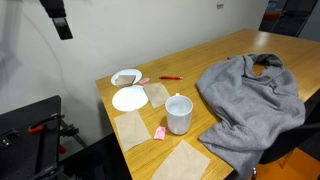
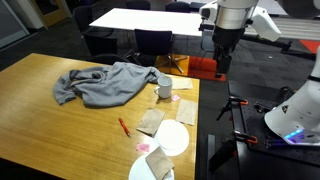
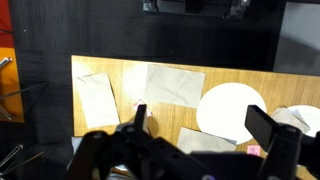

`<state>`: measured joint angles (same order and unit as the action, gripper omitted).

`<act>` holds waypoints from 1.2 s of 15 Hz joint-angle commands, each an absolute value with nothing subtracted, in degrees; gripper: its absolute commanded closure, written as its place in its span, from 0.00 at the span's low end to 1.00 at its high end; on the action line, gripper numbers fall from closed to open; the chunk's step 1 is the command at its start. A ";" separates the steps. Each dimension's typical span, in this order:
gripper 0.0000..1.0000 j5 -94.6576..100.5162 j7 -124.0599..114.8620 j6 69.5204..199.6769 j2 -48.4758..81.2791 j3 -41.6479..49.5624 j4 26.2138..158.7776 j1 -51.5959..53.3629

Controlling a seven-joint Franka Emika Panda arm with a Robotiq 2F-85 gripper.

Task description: Put the red pen inside the white mug

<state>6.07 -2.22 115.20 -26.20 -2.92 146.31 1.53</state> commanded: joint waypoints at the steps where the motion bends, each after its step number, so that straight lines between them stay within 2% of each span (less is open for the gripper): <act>1: 0.00 2.85 -9.77 118.00 -17.79 -6.35 140.04 3.18; 9: 0.00 1.39 -30.59 129.02 -2.95 -11.40 129.91 5.29; 18: 0.00 10.96 -50.99 147.15 14.90 -6.60 121.18 10.16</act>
